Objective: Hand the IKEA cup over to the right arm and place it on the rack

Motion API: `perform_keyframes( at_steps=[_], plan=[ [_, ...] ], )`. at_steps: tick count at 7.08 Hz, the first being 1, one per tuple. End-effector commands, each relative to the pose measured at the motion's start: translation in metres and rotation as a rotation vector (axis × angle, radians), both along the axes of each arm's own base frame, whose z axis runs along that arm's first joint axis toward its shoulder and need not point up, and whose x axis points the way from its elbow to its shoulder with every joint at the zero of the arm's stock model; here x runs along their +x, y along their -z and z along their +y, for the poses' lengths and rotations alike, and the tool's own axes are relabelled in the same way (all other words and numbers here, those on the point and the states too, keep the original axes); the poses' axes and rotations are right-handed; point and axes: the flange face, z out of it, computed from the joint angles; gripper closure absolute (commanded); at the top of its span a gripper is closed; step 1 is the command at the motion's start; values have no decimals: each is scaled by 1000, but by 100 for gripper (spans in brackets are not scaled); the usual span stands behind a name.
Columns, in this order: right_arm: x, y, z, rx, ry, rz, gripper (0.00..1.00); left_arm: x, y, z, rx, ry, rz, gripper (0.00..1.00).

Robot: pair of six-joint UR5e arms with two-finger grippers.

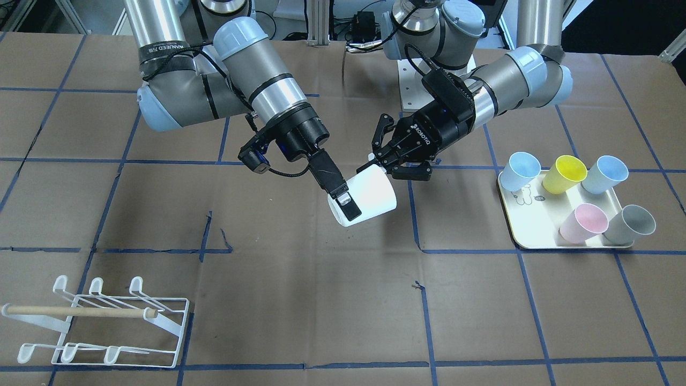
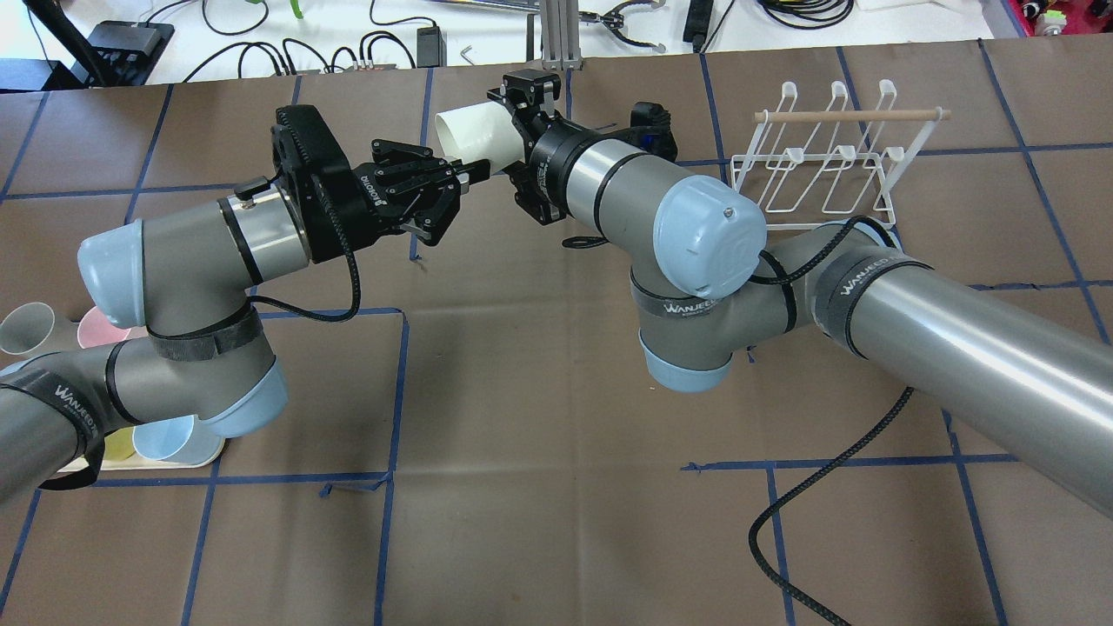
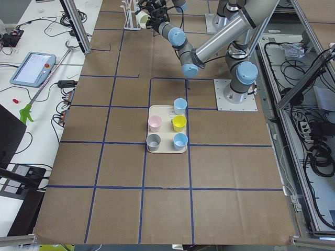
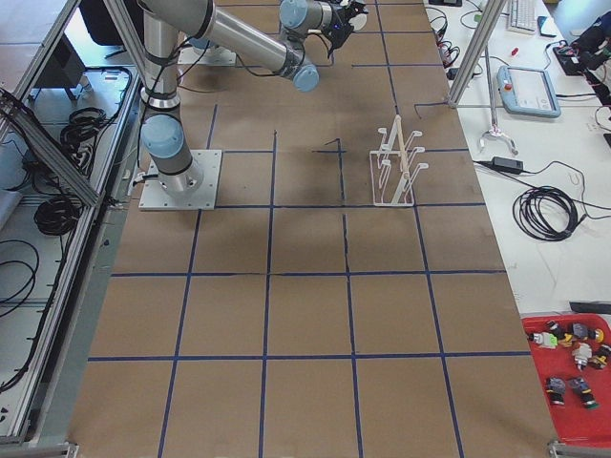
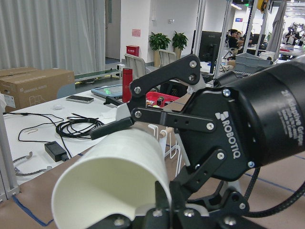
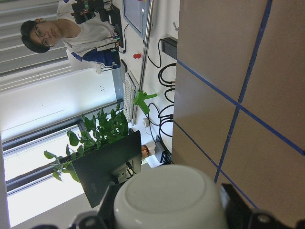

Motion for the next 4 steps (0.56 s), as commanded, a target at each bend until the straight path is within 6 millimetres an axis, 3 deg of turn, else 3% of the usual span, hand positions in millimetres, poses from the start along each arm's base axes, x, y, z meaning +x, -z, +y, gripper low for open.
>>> perform_keyframes(
  at_steps=[1, 4],
  plan=[
    [0, 0, 0, -1, -1, -1, 31, 0, -1, 0, 5, -3, 4, 93],
    [0, -3, 1, -8, -4, 0, 46, 0, 1, -1, 9, -4, 4, 91]
  ],
)
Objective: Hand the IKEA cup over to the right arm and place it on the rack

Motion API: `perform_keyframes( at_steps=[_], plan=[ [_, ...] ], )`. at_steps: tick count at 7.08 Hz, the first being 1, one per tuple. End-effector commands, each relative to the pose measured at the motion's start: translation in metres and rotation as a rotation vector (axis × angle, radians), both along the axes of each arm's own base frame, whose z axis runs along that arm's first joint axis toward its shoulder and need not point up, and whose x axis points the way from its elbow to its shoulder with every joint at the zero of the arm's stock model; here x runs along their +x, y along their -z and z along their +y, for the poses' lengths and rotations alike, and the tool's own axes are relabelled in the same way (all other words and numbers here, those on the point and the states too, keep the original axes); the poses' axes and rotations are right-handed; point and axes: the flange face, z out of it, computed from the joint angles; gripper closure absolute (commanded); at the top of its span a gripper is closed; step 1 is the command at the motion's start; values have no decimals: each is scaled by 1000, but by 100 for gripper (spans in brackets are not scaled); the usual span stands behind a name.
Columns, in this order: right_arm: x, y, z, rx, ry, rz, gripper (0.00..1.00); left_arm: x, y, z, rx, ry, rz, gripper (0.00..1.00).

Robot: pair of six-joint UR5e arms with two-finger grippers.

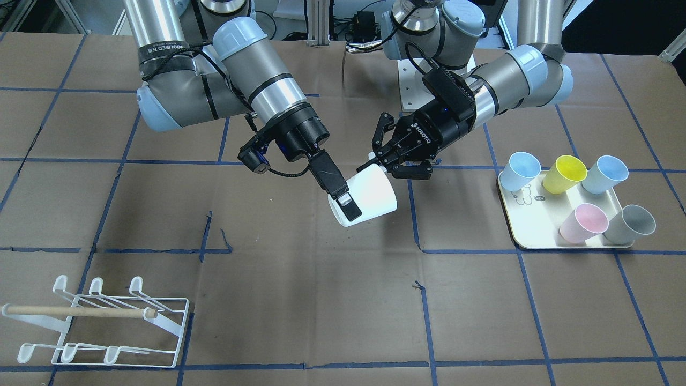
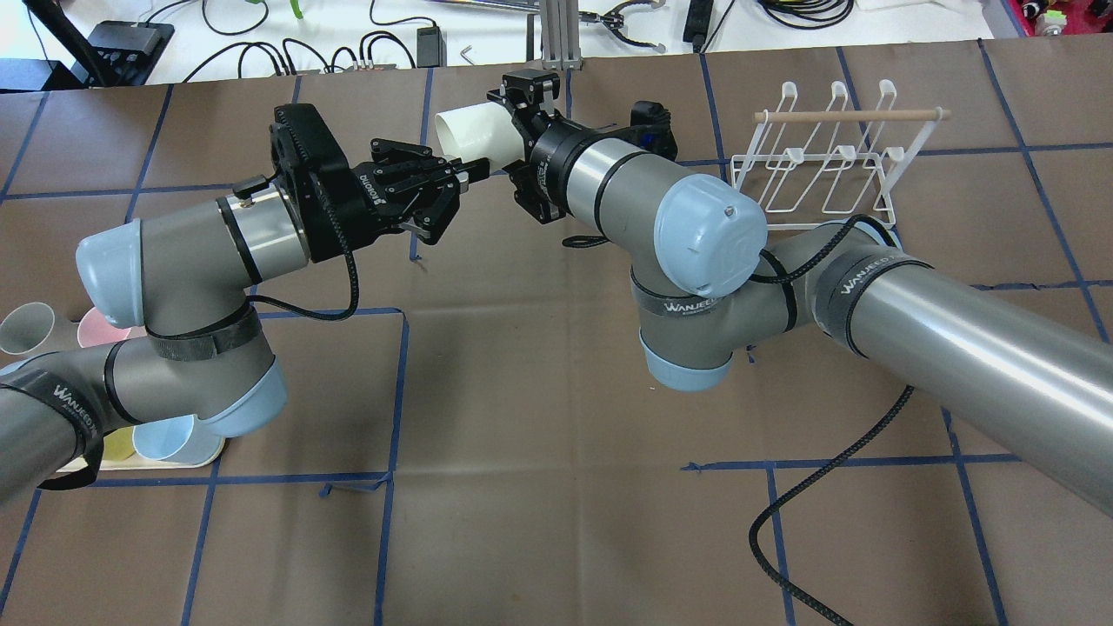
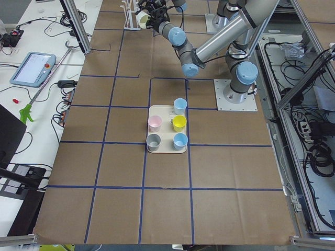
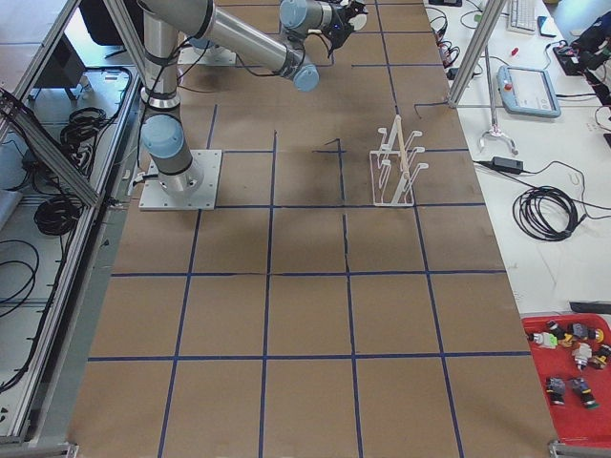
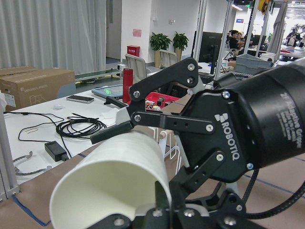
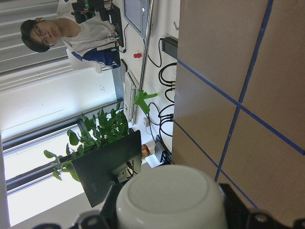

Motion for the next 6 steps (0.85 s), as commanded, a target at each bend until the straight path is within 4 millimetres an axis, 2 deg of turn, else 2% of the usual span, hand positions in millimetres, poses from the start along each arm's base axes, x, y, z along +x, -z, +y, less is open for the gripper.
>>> perform_keyframes(
  at_steps=[1, 2, 4, 6],
  plan=[
    [-1, -1, 0, -3, -1, 1, 50, 0, 1, -1, 4, 0, 1, 88],
    [0, -1, -1, -5, -2, 1, 53, 0, 0, -1, -1, -1, -1, 79],
    [0, -1, -1, -6, -4, 2, 59, 2, 1, -3, 7, -24, -13, 50],
    [0, -1, -1, -6, -5, 1, 64, 2, 2, -4, 56, -37, 18, 25]
  ],
)
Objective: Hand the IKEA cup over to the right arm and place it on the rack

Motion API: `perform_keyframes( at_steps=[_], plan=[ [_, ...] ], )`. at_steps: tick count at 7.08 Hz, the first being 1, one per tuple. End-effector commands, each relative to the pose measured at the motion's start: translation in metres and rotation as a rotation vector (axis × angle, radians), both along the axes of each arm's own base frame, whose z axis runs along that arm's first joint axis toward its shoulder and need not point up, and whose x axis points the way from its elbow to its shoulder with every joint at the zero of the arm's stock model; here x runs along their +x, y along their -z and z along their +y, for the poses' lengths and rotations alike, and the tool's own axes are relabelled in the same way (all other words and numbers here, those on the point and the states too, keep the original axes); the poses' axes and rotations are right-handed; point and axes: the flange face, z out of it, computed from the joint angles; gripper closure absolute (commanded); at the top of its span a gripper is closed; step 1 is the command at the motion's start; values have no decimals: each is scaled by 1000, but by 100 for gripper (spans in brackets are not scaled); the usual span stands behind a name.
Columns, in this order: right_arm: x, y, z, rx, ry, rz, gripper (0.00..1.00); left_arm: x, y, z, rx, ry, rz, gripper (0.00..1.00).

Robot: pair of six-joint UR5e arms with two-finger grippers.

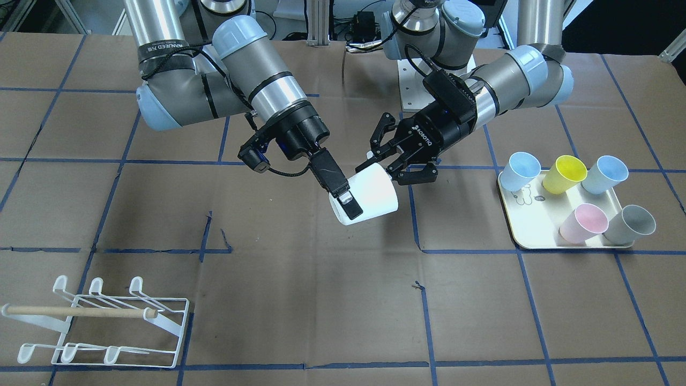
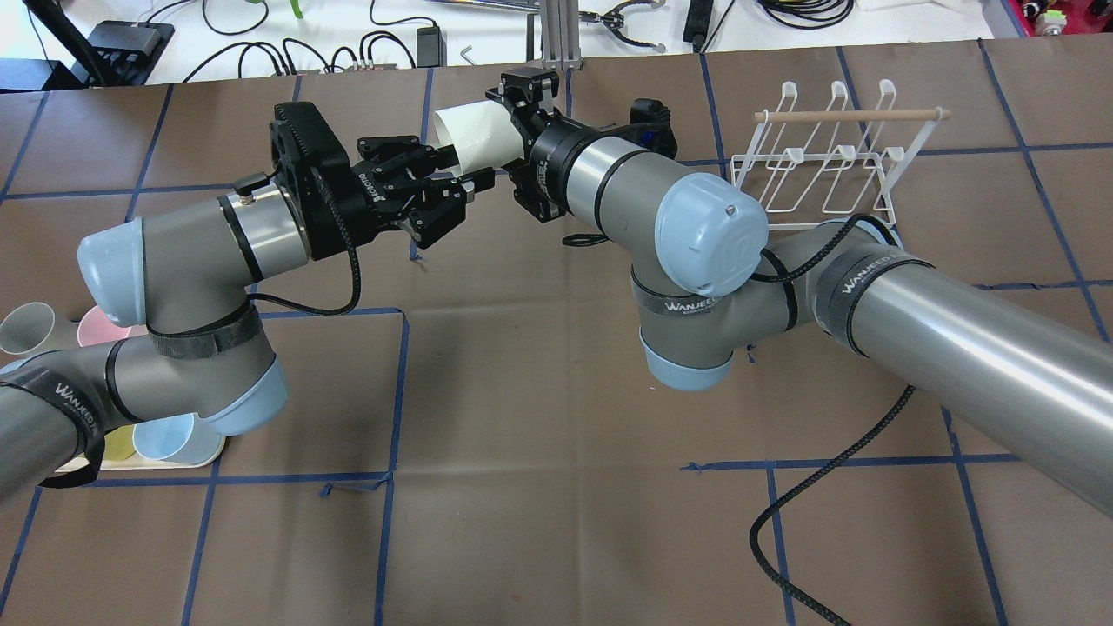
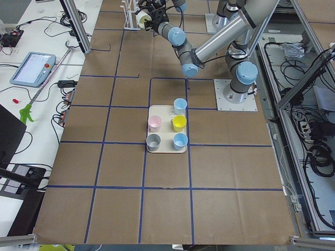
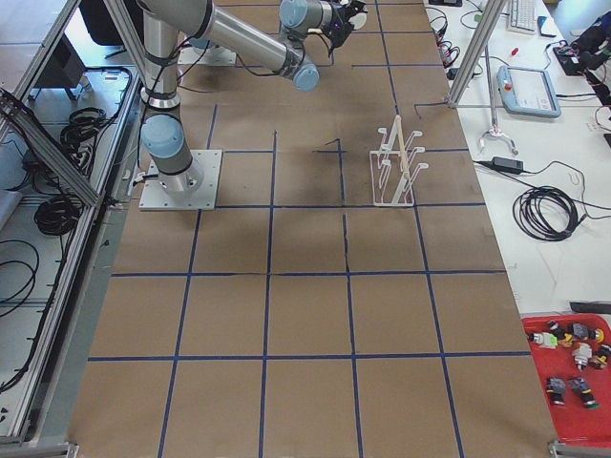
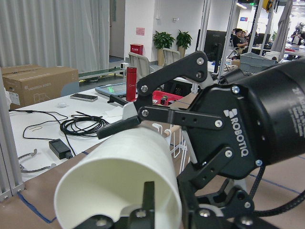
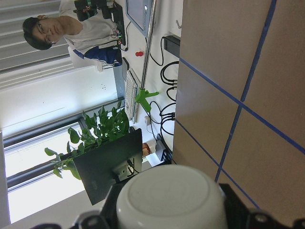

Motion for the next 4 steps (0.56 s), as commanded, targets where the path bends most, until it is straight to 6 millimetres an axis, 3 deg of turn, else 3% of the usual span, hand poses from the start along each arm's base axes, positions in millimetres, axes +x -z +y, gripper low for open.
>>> perform_keyframes(
  at_steps=[1, 2, 3, 4],
  plan=[
    [0, 0, 0, 0, -1, 0, 65, 1, -1, 0, 19, -6, 14, 8],
    [0, 0, 0, -2, -1, -1, 65, 7, -5, -1, 13, -17, 18, 2],
    [0, -2, -1, -6, -1, -2, 67, 23, -5, -5, 12, -50, 19, 1],
    [-1, -2, -3, -10, 3, -1, 67, 53, -8, -10, 9, -111, 23, 1]
  ],
)
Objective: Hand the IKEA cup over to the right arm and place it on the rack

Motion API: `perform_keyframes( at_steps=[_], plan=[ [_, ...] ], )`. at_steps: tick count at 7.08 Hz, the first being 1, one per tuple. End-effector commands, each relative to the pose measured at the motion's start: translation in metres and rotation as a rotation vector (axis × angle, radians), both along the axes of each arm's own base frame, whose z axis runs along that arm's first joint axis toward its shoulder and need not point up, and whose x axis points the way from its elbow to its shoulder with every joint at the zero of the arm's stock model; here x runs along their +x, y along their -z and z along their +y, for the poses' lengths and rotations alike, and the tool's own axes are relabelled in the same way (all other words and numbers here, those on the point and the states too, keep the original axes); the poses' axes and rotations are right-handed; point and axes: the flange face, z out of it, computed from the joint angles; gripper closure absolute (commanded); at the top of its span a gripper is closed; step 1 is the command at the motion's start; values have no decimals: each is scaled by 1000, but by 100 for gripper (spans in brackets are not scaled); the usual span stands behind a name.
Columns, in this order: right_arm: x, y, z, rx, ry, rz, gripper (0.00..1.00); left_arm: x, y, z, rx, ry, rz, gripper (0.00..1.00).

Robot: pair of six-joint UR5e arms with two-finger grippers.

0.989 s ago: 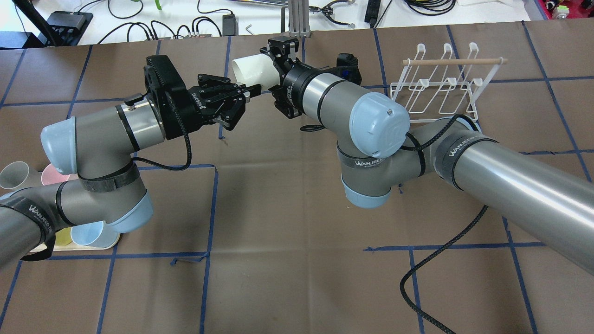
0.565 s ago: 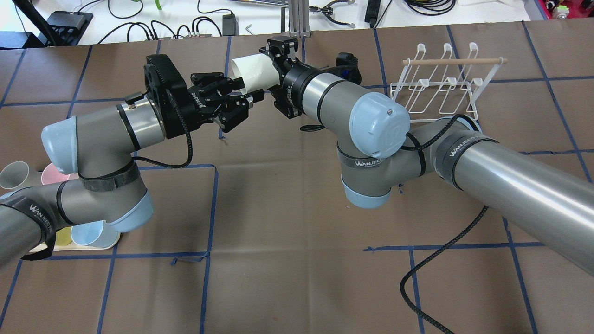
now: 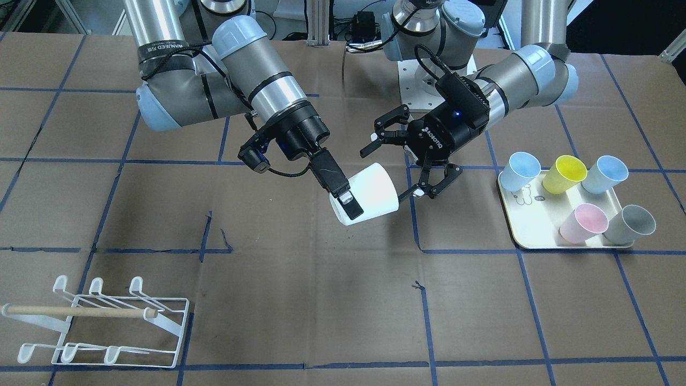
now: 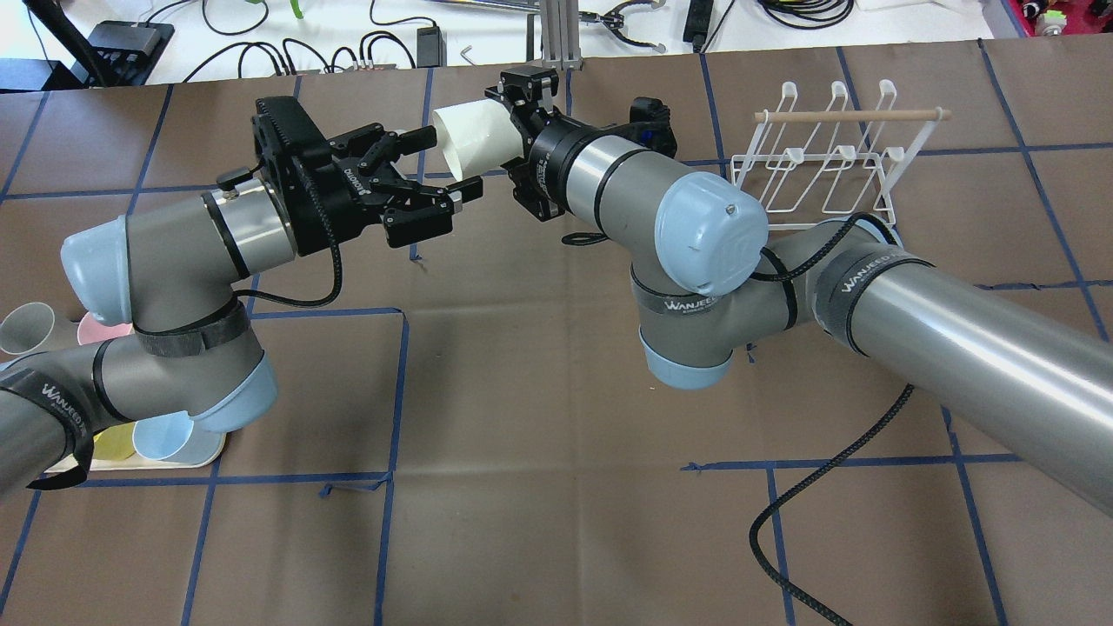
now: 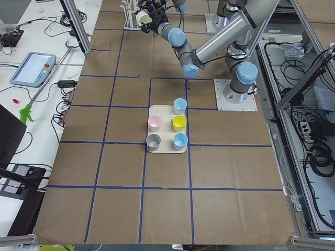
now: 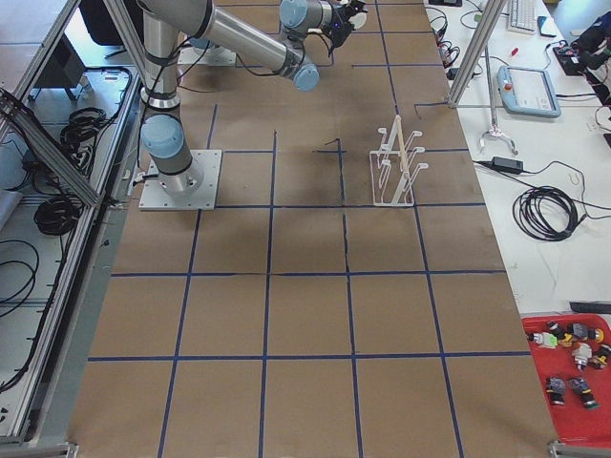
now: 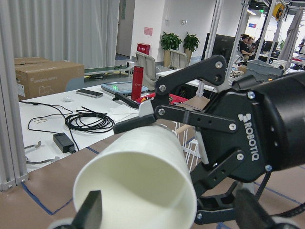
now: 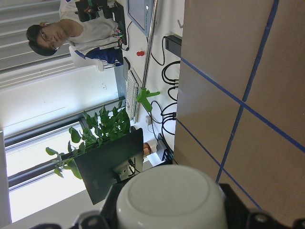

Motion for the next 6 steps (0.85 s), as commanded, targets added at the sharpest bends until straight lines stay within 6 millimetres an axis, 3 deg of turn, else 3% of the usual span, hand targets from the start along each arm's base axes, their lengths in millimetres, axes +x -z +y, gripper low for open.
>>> perform_keyframes(
  at_steps=[1, 3, 5, 6],
  plan=[
    [-6, -1, -5, -8, 14, 2, 69, 53, -4, -10, -4, -109, 2, 1],
    [-28, 0, -18, -12, 54, 3, 70, 63, -1, -17, 36, -176, -12, 1],
    [-89, -6, -49, -38, 154, 29, 87, 79, -9, -40, 157, -437, -43, 1],
    [-118, -5, -63, -132, 129, 204, 88, 84, -12, -51, 226, -467, -58, 1]
  ],
)
